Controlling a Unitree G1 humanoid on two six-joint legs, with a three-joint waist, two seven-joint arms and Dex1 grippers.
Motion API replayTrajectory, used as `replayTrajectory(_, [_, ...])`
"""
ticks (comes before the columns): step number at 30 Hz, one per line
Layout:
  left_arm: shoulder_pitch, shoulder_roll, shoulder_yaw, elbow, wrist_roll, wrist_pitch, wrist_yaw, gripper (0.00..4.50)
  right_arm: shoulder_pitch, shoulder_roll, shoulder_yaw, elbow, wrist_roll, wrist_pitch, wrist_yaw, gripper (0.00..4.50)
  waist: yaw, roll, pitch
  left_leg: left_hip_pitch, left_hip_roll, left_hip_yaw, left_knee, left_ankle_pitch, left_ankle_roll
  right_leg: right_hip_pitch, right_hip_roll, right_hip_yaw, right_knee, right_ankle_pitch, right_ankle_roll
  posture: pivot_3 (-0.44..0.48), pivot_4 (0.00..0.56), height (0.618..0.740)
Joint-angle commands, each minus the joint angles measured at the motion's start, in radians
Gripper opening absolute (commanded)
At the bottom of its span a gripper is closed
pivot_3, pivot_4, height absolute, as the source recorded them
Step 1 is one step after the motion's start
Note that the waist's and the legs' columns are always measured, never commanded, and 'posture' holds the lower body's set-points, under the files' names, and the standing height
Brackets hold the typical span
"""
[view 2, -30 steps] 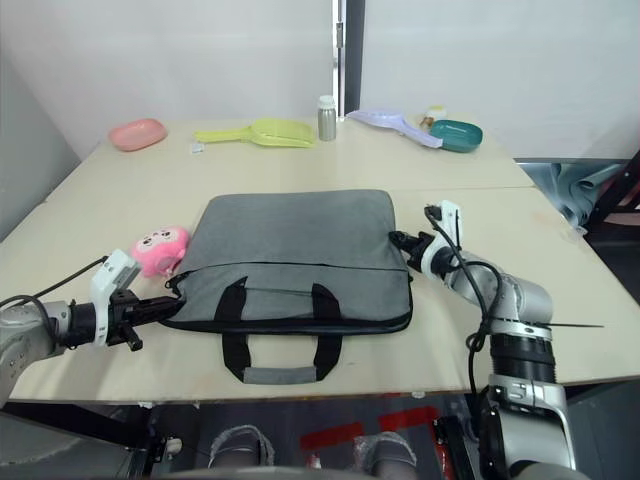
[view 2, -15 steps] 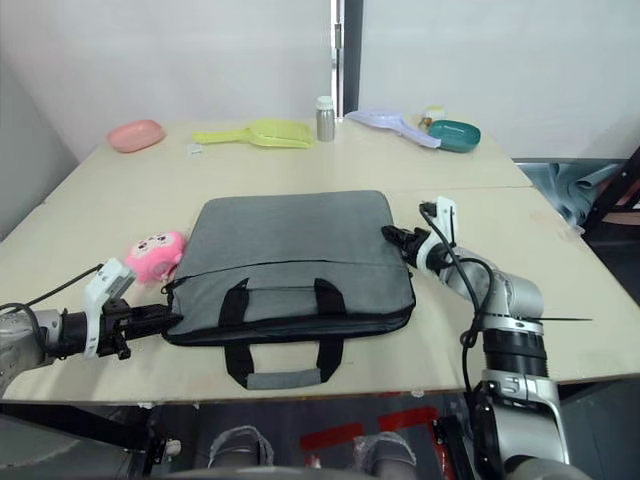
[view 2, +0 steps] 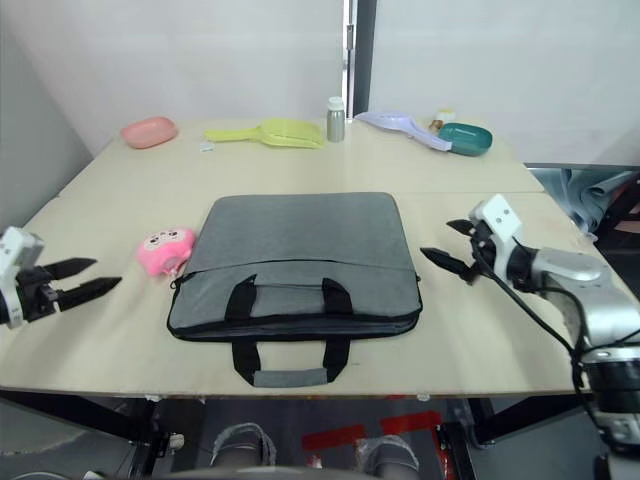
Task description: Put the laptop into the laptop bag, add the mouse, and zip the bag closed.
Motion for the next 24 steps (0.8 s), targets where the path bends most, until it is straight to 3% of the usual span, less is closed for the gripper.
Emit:
replayTrajectory(1, [-0.12, 0.07, -0.029, 0.178, 0.06, -0.129, -0.057, 4.45, -0.024, -0.039, -0.06, 0.07, -0.04, -0.227, 0.097, 4.49, -0.001, -0.003, 0.0, 0.0, 0.0, 0.0, 0.002, 0.0, 0.0, 0.0, 0.0, 0.0, 0.001, 0.0, 0.0, 0.0, 0.15, 0.74])
replayTrajectory(7, [-0.321, 0.099, -0.102, 0.468, 0.136, -0.264, -0.133, 4.45, -0.126, -0.102, -0.054, 0.138, 0.03, -0.165, 0.238, 4.49, -0.007, -0.003, -0.001, 0.0, 0.0, 0.0, 0.007, -0.001, 0.002, 0.0, -0.001, 0.001, 0.005, 0.001, -0.001, 0.0, 0.15, 0.74])
replayTrajectory(12, [-0.401, 0.082, -0.146, 0.566, 0.176, -0.308, -0.149, 4.45, -0.252, -0.024, 0.018, 0.036, 0.107, 0.035, 0.199, 4.49, -0.007, -0.004, -0.001, 0.0, 0.001, -0.001, 0.009, 0.0, 0.002, 0.0, 0.0, 0.001, 0.01, 0.001, -0.002, 0.0, 0.15, 0.74])
replayTrajectory(17, [-0.438, 0.048, -0.177, 0.57, 0.189, -0.32, -0.16, 4.45, -0.369, 0.164, 0.154, -0.084, 0.14, 0.137, 0.15, 4.49, -0.002, -0.004, -0.001, 0.0, 0.001, -0.001, 0.011, 0.0, 0.002, -0.001, 0.0, 0.0, 0.012, 0.001, -0.003, 0.0, 0.15, 0.74])
replayTrajectory(22, [-0.467, 0.034, -0.186, 0.551, 0.187, -0.296, -0.177, 4.45, -0.46, 0.394, 0.313, -0.073, 0.077, 0.091, 0.107, 4.49, 0.0, -0.005, -0.001, -0.003, 0.001, -0.002, 0.011, 0.0, 0.001, -0.004, 0.0, -0.001, 0.015, 0.0, -0.005, 0.0, 0.15, 0.74])
replayTrajectory(24, [-0.472, 0.027, -0.191, 0.515, 0.184, -0.273, -0.177, 4.5, -0.498, 0.486, 0.377, -0.024, 0.041, 0.065, 0.101, 3.97, 0.001, -0.006, 0.0, -0.003, 0.001, -0.003, 0.01, 0.0, 0.0, -0.004, 0.0, -0.002, 0.015, -0.001, -0.006, 0.0, 0.15, 0.74])
